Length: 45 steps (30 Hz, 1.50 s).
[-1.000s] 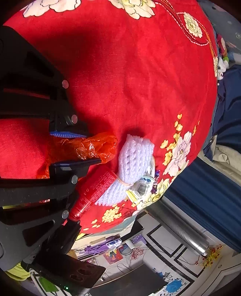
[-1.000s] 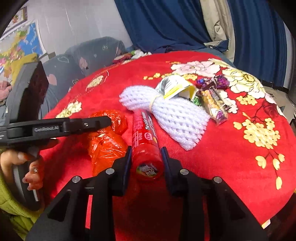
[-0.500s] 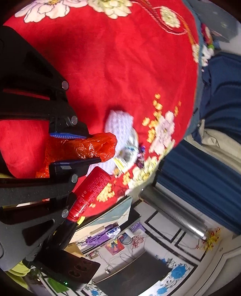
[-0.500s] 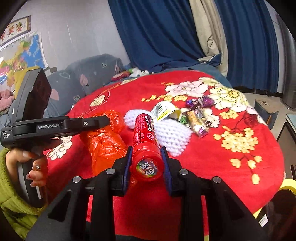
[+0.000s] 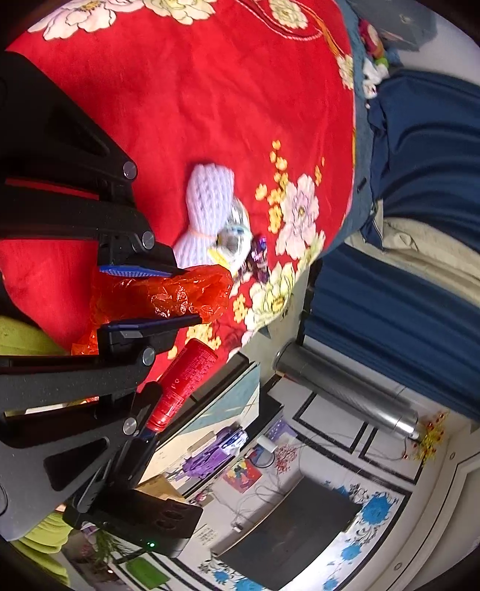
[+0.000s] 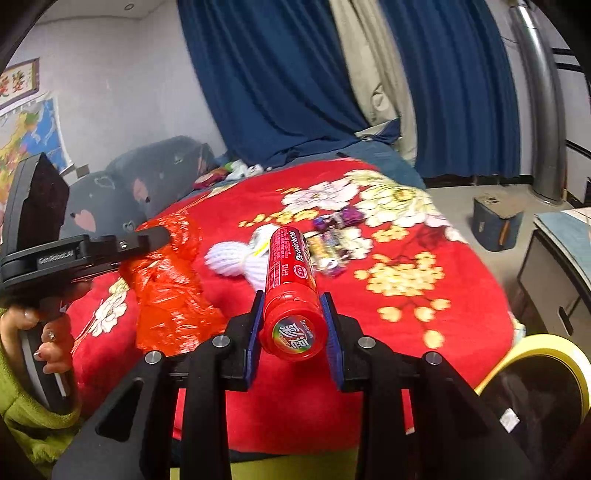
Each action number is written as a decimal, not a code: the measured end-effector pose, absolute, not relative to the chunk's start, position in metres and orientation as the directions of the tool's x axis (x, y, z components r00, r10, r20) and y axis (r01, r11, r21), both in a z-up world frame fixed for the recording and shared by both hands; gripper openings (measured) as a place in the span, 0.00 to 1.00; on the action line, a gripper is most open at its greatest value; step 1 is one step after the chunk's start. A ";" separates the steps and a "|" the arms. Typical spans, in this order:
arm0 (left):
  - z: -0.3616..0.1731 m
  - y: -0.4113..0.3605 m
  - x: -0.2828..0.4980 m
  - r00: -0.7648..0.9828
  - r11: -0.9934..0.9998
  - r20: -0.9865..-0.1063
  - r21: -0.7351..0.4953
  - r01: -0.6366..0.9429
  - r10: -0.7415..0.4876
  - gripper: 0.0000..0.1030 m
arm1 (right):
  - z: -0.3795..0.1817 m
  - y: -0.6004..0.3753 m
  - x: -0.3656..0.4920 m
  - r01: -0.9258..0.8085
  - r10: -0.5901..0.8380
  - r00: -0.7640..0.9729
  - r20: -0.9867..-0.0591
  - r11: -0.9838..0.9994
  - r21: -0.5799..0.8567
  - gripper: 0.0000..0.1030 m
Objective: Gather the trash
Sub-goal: 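Lift the red can and red bag and carry both over the bin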
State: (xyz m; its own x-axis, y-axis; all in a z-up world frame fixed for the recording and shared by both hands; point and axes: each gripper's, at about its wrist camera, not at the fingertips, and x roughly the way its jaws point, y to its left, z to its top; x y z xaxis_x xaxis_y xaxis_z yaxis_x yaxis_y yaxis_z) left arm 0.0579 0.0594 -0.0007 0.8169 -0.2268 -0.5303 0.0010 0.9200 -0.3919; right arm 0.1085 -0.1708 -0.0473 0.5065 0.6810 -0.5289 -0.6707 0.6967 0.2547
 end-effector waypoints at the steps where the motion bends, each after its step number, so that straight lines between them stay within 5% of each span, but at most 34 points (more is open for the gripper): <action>1: 0.001 0.055 0.059 0.818 0.922 -0.528 -0.387 0.010 -0.230 0.11 | -0.047 -0.175 0.110 -0.663 0.678 0.514 -0.526 0.703 0.259 0.27; 45: 0.007 -0.096 0.112 0.758 0.918 -0.518 -0.245 0.313 -0.397 0.11 | -0.074 -0.351 0.110 -0.255 0.410 0.747 -0.524 0.904 0.343 0.27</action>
State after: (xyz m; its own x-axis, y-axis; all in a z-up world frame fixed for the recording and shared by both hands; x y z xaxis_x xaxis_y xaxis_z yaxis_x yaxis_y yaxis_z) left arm 0.1120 -0.0957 0.0070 0.7578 -0.3969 -0.5178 0.3130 0.9175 -0.2453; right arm 0.1104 -0.3511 -0.0737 0.7468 0.4099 -0.5237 -0.2555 0.9039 0.3432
